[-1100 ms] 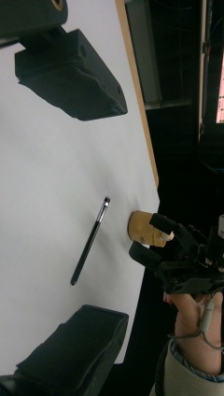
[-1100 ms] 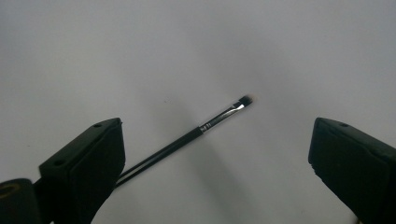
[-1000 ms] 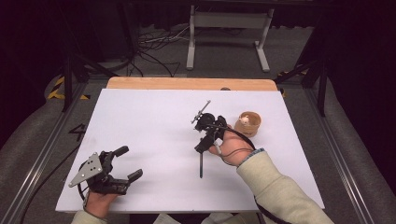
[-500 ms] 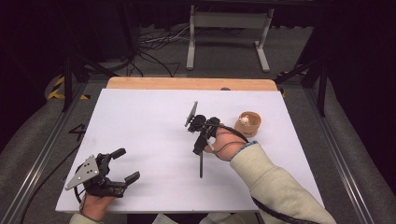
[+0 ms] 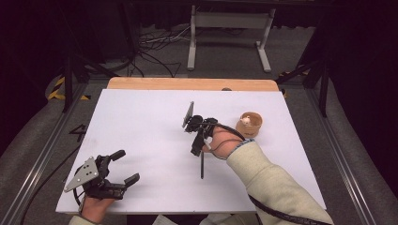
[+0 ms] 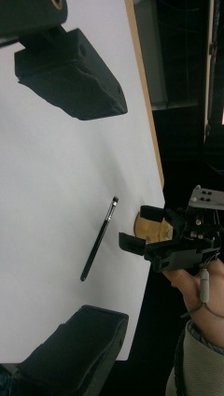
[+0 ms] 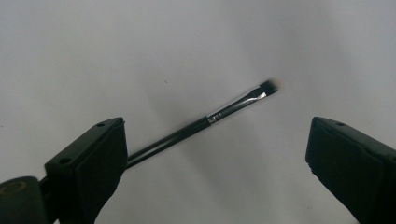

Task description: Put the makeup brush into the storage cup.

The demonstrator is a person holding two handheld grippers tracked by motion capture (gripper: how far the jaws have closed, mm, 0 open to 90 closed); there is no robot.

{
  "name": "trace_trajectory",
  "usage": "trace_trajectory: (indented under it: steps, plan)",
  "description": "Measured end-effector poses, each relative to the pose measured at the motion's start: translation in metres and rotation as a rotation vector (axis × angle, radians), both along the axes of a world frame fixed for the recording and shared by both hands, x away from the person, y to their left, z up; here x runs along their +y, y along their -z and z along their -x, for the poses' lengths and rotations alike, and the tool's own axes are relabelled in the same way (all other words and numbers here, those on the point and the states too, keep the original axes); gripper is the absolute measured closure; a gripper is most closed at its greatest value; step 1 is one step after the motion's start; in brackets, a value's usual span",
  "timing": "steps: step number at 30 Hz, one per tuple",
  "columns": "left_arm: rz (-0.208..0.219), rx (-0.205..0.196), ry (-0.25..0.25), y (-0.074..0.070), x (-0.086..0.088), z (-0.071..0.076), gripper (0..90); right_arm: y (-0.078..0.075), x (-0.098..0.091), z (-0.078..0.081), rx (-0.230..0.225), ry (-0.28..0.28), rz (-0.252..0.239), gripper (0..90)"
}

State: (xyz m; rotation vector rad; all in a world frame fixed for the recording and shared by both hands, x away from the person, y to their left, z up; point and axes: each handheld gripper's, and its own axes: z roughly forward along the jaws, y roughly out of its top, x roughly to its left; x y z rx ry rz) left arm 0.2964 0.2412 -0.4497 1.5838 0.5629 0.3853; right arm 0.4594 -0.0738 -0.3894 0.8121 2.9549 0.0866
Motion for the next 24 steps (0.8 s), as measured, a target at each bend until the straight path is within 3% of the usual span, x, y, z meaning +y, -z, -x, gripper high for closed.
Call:
trace_trajectory:
  steps: [15,24]
  plan:
    - [0.001,-0.005,0.004,0.000,0.000,-0.002,3.9,0.021,0.000,-0.003,0.032,0.022,-0.010,5.4]
    - [0.004,-0.005,0.005,0.000,-0.001,-0.002,4.2,0.029,0.000,-0.004,0.054,0.059,0.004,11.1]
